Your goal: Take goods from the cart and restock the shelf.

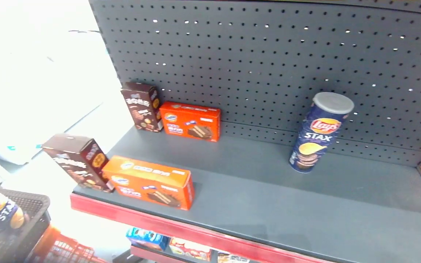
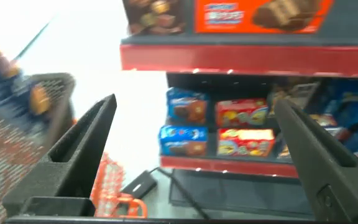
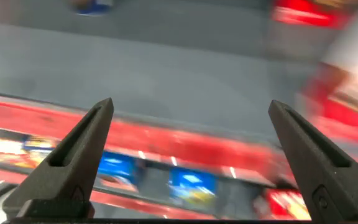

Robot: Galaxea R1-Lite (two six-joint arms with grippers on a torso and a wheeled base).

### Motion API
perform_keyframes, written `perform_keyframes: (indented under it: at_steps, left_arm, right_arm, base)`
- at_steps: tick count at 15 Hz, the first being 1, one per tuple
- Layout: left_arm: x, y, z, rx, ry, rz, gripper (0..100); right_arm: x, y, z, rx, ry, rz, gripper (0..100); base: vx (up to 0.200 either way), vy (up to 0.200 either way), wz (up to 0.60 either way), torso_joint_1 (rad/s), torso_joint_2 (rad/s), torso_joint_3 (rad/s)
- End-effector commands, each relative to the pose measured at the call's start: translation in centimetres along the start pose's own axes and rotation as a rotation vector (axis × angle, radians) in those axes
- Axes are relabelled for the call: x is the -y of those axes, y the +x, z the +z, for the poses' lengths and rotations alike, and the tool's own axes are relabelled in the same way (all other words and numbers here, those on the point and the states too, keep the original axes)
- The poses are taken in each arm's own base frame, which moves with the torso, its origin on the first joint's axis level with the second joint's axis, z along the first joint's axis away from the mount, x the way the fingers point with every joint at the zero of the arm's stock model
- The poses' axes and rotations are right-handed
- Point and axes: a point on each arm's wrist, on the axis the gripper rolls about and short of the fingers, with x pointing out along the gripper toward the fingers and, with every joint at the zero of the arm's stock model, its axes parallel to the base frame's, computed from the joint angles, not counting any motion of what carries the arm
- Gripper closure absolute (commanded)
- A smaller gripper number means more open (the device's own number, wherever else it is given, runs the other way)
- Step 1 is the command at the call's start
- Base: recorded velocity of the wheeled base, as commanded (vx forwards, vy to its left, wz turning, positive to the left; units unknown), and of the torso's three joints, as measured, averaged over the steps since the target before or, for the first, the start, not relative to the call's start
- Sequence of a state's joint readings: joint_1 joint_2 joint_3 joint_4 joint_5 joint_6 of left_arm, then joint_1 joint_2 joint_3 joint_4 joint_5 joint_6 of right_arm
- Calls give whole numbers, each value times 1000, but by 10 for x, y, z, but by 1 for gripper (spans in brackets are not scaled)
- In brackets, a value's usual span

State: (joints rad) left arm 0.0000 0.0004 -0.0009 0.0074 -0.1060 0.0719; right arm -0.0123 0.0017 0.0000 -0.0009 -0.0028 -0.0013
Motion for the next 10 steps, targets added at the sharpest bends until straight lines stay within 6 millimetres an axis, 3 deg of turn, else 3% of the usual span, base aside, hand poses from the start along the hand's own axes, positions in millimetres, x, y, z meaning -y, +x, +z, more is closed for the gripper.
perform_keyframes:
  at_steps: [1,4,10]
  left_arm:
    - [0,0,0,1,-1,0,0]
    - [0,0,0,1,0,0,0]
    - [0,0,0,1,2,-1,0]
  right_arm:
    - [0,0,0,-1,0,0,0]
    - [0,0,0,-1,-2,-2,0]
    - [0,0,0,-1,1,-2,0]
  base:
    - [0,0,600,2,2,2]
    - [0,0,600,6,1,4]
    - [0,0,0,0,0,0]
